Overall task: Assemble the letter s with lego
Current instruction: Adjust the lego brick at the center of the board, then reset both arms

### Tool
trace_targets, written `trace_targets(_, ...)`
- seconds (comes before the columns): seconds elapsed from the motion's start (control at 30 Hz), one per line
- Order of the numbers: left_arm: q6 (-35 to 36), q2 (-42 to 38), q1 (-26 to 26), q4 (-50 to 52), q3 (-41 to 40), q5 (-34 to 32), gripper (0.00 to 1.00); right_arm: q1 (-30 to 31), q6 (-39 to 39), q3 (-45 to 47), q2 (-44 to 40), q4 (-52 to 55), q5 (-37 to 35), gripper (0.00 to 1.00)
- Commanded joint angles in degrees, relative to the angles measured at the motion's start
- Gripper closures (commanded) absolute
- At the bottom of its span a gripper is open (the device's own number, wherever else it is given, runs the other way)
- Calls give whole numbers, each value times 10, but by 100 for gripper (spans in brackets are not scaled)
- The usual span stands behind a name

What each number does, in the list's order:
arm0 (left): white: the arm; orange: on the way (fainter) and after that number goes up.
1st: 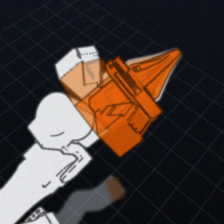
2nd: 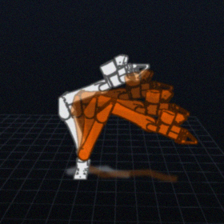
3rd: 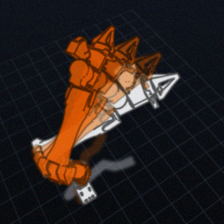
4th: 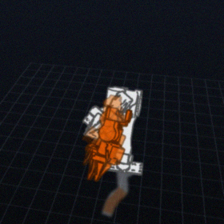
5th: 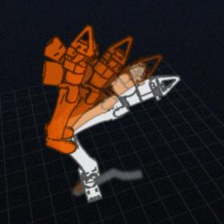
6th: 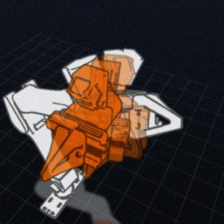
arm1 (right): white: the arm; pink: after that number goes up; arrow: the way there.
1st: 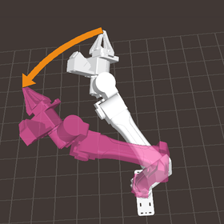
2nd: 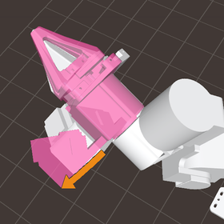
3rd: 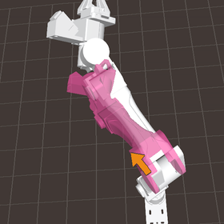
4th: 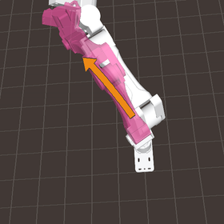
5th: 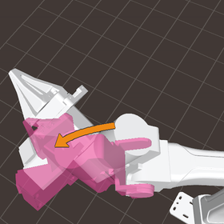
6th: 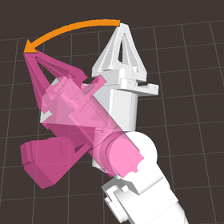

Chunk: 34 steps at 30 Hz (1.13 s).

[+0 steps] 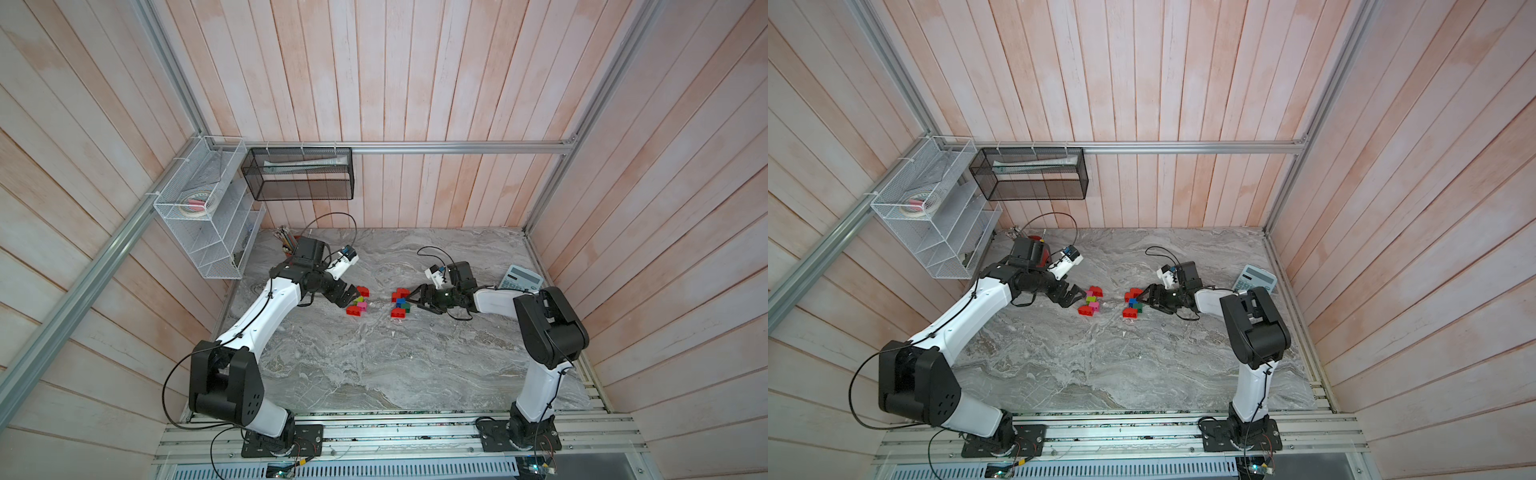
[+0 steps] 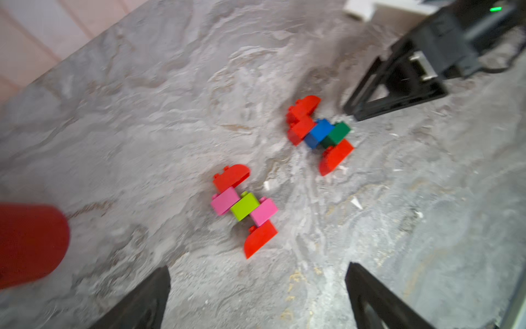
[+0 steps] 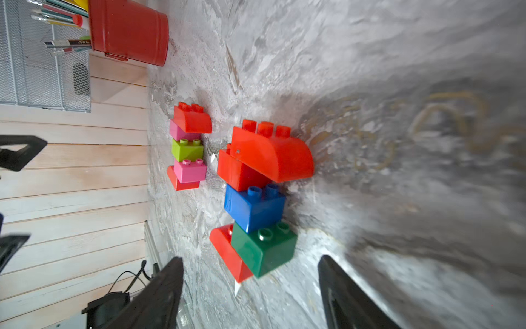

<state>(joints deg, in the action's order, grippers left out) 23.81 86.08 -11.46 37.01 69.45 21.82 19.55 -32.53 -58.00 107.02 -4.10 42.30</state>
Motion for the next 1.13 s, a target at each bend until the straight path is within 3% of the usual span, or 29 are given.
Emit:
trace_targets(0.0, -102, -34, 41, -89, -61, -43, 0, -29, 105, 2, -61, 64, -47, 20)
trace_targets(0.2, -188, -69, 82, -272, -195, -125, 0, -87, 218, 71, -175, 29, -161, 14)
trace_targets(0.3, -208, -64, 85, -369, -255, -187, 0, -127, 223, 143, -234, -68, -210, 11)
trace_targets(0.4, -226, -48, 94, -450, -297, -226, 0, -145, 245, 230, -278, -201, -318, 7)
trace_targets(0.57, -235, -14, 101, -566, -339, -258, 0, -171, 283, 302, -276, -355, -407, 2)
trace_targets(0.8, -247, 18, 107, -691, -377, -261, 0, -192, 284, 342, -224, -450, -343, 2)
trace_targets(1.1, -250, 23, 113, -742, -387, -235, 0, -192, 283, 383, -248, -499, -343, 2)
